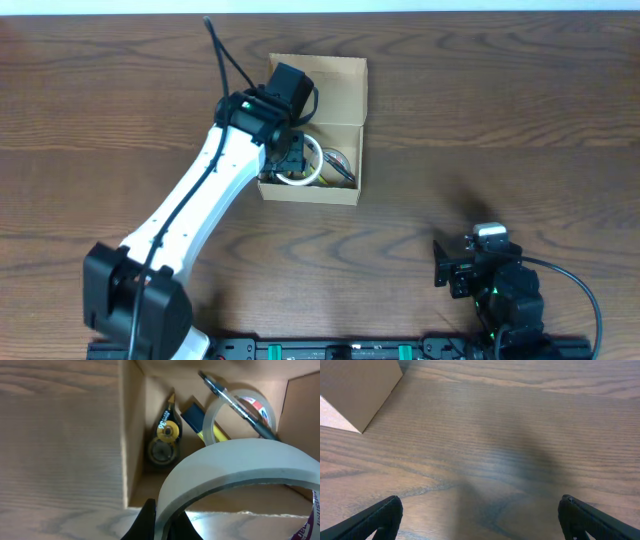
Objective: Pack container
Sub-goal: 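Carry the masking-tape roll into the box and release it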
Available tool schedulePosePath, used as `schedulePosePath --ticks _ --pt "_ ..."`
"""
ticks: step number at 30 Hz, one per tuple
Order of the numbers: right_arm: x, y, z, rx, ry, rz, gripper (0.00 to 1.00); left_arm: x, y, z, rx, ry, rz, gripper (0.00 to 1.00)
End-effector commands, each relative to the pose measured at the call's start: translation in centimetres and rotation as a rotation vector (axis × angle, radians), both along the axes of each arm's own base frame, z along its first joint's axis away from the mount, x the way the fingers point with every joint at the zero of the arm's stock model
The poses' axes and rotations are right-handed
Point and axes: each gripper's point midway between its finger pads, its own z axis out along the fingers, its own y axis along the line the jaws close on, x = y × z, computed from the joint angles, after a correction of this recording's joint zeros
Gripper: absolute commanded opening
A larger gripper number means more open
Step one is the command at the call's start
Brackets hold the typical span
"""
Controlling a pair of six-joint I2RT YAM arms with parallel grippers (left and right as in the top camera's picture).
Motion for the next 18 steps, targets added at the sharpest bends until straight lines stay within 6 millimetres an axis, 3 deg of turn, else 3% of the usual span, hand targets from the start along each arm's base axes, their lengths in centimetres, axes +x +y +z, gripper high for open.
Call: schedulePosePath --ticks 1,18 --pt "0.0 -0.2 0.0 -0.008 -0.004 -0.004 0.99 0.5 -0.9 -0.5 -0.024 0.018 -0.053 0.06" --pt "0.0 -0.2 0.0 -0.008 -0.004 -0.004 0.99 2.0 -1.9 -4.6 0.002 0.066 -0.130 0.06"
